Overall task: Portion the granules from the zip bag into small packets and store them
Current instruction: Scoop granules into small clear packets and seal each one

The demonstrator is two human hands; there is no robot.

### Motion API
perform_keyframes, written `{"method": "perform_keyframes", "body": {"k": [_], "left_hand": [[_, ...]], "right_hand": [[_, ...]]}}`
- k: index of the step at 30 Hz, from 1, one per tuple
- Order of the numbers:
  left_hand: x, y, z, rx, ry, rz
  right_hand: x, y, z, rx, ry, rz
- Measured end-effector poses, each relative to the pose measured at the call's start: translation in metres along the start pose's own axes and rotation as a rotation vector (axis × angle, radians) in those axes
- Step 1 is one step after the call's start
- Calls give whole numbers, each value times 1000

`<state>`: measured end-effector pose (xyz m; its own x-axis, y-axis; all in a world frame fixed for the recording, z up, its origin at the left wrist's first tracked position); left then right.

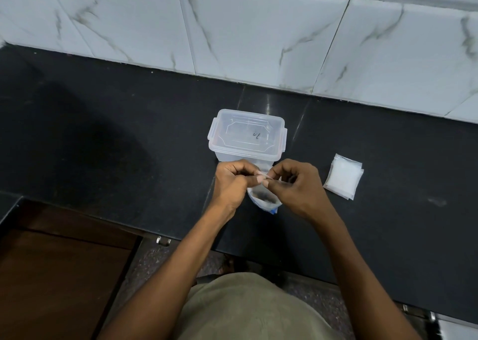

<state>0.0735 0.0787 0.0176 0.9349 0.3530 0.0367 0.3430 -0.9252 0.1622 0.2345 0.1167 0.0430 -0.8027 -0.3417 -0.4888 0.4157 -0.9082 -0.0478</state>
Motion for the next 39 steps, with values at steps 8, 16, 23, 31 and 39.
{"method": "perform_keyframes", "body": {"k": [8, 16, 23, 31, 39], "left_hand": [[-7, -3, -10, -54, -10, 84], [-10, 4, -14, 18, -13, -135], [-11, 8, -16, -10, 55, -282], [-9, 9, -18, -40, 84, -330], [-8, 12, -13, -51, 117, -379]], "right_hand": [[4, -6, 4, 21, 121, 127], [5, -3, 3, -4, 97, 44], [4, 1, -1, -27, 84, 19], [-1, 5, -4, -39, 54, -22], [-6, 9, -7, -44, 34, -29]]}}
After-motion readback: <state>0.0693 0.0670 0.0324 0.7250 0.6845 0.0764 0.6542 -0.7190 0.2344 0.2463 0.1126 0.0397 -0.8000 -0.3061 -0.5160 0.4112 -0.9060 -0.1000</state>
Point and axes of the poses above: each hand's wrist, its own y-axis away from the middle knuckle, its own x-axis out of the palm, z = x × y, the point moved 1 cm from there along -y, towards the middle knuckle
